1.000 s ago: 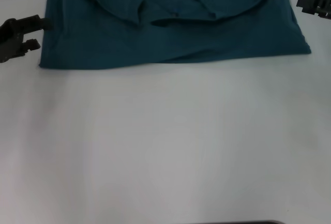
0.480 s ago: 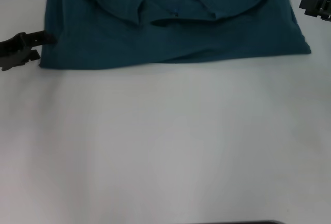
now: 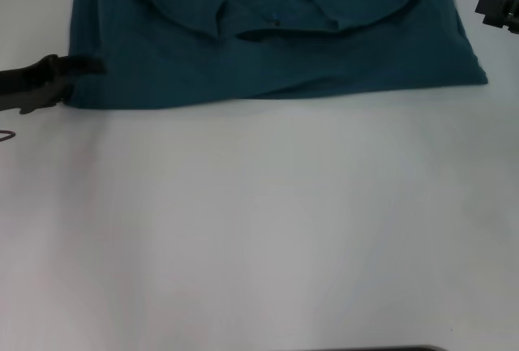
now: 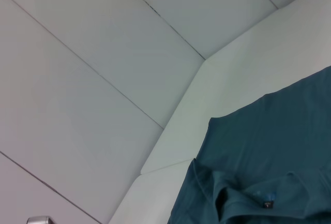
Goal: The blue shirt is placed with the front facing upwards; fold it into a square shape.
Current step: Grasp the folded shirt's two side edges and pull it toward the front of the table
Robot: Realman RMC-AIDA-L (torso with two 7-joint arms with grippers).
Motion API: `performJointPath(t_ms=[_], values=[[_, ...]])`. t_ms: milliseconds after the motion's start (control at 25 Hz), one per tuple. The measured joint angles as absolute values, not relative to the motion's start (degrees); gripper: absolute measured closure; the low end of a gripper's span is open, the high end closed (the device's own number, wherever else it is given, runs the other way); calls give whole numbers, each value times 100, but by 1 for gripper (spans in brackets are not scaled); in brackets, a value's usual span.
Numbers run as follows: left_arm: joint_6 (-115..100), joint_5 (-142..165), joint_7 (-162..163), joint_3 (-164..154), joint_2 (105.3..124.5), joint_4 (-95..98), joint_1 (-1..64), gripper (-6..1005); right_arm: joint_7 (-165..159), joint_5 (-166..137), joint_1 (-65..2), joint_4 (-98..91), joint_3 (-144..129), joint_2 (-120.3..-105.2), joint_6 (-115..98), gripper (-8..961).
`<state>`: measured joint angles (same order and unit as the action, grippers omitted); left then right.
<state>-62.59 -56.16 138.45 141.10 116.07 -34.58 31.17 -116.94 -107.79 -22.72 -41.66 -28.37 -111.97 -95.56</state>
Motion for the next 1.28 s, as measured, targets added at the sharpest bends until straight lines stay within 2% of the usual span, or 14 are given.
performJointPath(t_ms=[920, 1280], values=[[-6085, -5398, 14157, 13935, 11569, -3434, 3212, 219, -11669, -10741, -2180, -4087, -2584, -11197, -9719, 97], [-6283, -5308, 14218, 13971, 11608, -3488, 3236, 229, -11667, -10754, -2159, -4087, -2581, -11197, -9721, 97]])
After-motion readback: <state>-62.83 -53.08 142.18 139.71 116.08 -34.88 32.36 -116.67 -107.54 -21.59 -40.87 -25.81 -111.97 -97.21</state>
